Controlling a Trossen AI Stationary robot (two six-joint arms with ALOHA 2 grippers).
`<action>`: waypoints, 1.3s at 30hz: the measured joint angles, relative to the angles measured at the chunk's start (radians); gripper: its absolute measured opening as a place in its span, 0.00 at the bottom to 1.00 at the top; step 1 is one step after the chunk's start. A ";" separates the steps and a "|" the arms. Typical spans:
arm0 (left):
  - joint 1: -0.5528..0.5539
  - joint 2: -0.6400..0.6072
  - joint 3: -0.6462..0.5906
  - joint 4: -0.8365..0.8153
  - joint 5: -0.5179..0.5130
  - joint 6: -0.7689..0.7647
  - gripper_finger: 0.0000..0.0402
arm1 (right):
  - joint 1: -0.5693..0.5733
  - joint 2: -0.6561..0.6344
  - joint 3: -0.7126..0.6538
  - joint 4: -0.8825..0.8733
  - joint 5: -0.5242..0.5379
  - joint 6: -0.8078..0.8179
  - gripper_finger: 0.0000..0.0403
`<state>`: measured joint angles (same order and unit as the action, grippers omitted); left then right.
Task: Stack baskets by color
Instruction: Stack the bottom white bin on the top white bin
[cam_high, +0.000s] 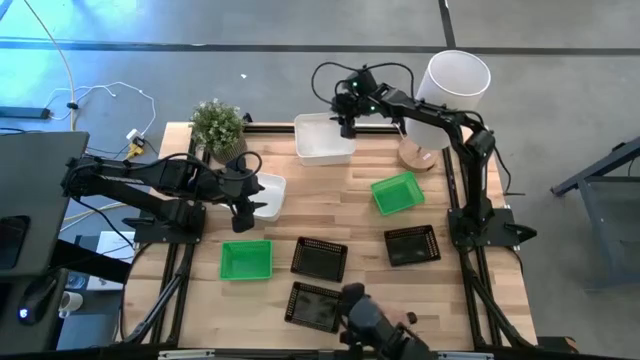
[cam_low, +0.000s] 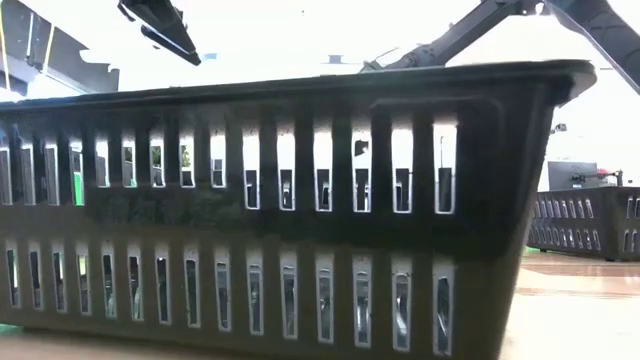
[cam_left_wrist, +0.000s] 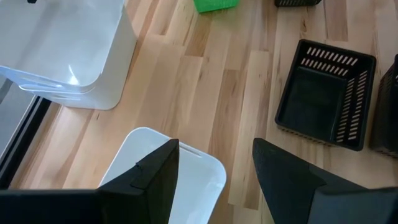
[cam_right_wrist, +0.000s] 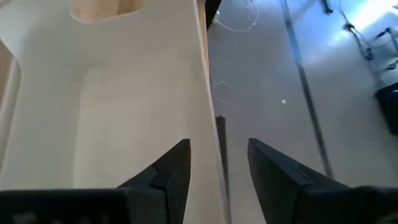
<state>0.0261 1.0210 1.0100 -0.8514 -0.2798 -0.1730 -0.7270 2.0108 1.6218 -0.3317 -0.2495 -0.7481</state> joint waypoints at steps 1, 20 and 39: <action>0.000 0.000 0.000 0.000 0.000 0.000 0.48 | 0.010 -0.002 0.000 0.001 0.020 -0.017 0.36; 0.000 0.000 0.000 -0.001 0.000 0.000 0.48 | 0.062 -0.003 0.000 -0.052 0.247 -0.139 0.03; 0.000 0.000 0.000 -0.001 0.000 0.000 0.48 | -0.009 0.006 0.311 -0.358 0.001 0.079 0.00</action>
<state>0.0257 1.0206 1.0100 -0.8528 -0.2798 -0.1730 -0.7362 2.0163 1.9327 -0.6893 -0.2486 -0.6692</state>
